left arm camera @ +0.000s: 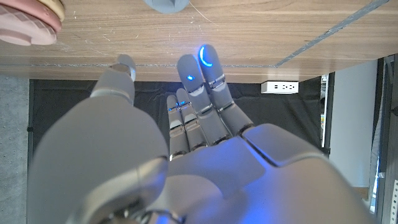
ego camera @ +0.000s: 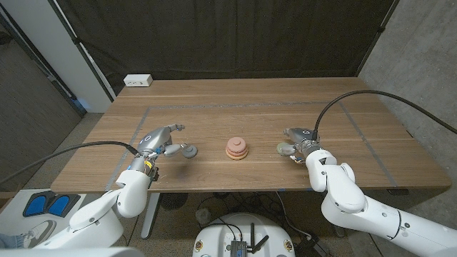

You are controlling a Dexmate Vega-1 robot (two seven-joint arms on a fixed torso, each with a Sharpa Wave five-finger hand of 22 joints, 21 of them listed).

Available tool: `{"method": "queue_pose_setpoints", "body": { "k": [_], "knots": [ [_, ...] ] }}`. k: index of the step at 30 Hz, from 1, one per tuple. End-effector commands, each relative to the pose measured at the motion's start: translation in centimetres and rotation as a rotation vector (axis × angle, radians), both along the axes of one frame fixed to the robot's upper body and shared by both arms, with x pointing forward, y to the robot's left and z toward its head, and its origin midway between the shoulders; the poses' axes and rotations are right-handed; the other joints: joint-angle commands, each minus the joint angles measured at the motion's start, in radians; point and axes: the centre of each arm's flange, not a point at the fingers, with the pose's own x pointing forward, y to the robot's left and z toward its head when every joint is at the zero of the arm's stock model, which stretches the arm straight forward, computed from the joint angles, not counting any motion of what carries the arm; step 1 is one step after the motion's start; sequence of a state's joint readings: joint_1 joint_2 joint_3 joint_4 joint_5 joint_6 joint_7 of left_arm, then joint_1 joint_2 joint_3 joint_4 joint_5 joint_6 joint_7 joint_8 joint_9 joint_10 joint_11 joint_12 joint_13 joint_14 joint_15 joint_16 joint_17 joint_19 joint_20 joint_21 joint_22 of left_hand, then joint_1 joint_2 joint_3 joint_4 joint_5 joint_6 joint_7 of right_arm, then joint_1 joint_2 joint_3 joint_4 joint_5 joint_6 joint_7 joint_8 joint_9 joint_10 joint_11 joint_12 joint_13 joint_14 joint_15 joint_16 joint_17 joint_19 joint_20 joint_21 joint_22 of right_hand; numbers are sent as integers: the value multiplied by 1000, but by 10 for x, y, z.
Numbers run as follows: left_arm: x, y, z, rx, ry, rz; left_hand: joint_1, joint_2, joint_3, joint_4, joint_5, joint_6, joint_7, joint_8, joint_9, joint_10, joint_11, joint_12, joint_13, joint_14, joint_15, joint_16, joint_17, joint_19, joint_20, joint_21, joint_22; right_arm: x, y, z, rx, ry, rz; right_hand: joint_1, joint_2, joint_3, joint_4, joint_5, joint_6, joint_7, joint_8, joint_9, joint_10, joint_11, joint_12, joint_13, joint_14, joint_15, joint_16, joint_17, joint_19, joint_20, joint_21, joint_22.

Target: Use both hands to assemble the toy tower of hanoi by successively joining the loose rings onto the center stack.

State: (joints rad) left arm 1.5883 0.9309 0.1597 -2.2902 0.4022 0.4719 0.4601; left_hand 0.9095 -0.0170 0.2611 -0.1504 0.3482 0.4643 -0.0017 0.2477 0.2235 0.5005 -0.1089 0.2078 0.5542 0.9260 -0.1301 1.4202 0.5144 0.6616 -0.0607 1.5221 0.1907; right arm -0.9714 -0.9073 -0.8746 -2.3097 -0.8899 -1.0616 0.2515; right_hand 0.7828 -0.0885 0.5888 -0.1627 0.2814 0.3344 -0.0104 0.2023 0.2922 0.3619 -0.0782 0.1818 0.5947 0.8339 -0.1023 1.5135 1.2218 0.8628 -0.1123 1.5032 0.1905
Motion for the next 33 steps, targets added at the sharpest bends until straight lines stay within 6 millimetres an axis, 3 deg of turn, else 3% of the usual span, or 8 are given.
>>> {"method": "queue_pose_setpoints", "body": {
  "k": [1,8,16,33],
  "knots": [
    [-3,2,-6,-18,6,6,-7,2,3,2,8,10,1,4,-1,8,1,9,2,12,-89,3,3,12,-143,1,1,6,0,-4,-10,70,-33,-10,-4,-4,3,-5,-22,21,-5,0,-16,15,3,-2,-18,-108,-9,-3,-10,-101,-1,3],
    [-3,2,-7,-20,7,6,-9,4,4,2,9,13,0,4,0,11,0,9,3,15,-89,4,5,13,-143,0,1,9,0,-3,-28,86,-48,-13,-9,-6,2,-8,-26,16,-4,-1,-23,13,2,-4,-20,-108,-7,1,-13,-101,-3,2],
    [-2,2,-8,-17,12,5,-12,5,6,1,9,19,-4,5,0,17,-4,10,5,17,-89,4,6,14,-144,-1,1,12,-1,-5,-30,111,-58,-16,-13,-9,2,-12,-25,-3,1,-3,-9,-6,11,-7,-23,-108,-4,4,-16,-101,-6,0],
    [1,3,-10,-21,16,-7,-17,9,12,-2,9,24,1,1,0,30,-3,11,8,18,-89,2,6,15,-144,-4,1,19,1,-3,-38,182,-73,-22,-4,-10,6,-15,-17,6,8,-5,2,0,15,-12,-32,-109,-9,-2,-20,-101,-8,-2]
  ]
}}
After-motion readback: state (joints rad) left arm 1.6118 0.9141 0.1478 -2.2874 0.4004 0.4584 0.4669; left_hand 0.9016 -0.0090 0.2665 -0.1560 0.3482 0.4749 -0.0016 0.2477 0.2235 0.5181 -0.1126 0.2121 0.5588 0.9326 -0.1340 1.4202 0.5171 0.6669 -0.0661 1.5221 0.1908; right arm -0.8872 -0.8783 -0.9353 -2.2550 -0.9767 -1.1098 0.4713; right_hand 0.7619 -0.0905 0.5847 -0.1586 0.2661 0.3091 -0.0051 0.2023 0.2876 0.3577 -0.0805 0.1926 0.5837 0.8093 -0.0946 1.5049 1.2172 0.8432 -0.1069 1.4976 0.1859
